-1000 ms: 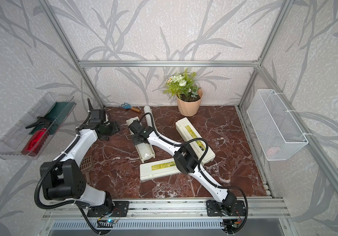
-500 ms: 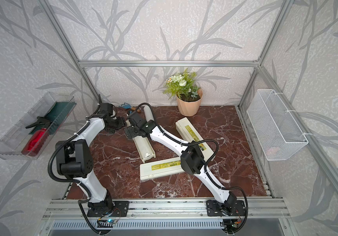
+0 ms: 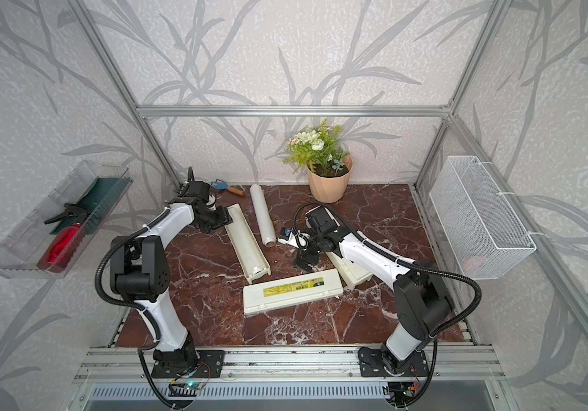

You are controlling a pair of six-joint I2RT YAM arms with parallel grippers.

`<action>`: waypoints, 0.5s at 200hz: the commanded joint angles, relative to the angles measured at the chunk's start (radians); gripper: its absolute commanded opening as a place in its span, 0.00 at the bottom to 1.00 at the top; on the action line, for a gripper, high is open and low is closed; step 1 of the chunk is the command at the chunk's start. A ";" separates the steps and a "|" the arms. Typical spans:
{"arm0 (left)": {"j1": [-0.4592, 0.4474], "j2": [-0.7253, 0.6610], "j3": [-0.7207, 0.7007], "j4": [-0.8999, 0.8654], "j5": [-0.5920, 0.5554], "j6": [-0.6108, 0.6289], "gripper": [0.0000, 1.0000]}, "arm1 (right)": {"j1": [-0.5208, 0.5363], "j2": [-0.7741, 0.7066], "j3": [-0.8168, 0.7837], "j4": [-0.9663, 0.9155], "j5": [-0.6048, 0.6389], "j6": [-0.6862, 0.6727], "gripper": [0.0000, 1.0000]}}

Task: Put plastic wrap rolls into dispensers
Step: Pick up the lid from the center of the board.

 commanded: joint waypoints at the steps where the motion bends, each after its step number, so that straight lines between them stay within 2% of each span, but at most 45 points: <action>1: -0.008 0.014 0.013 -0.040 0.014 0.010 0.60 | 0.017 0.033 -0.023 -0.086 -0.058 -0.186 0.99; 20: -0.010 -0.004 -0.012 -0.037 0.003 0.006 0.59 | 0.023 0.092 0.002 -0.139 -0.088 -0.208 0.99; 44: -0.009 -0.044 -0.055 -0.014 -0.005 -0.004 0.59 | 0.058 0.142 -0.022 -0.079 -0.053 -0.218 0.99; 100: -0.004 -0.051 -0.065 -0.020 0.022 -0.002 0.52 | 0.123 0.174 -0.057 -0.049 -0.025 -0.181 0.99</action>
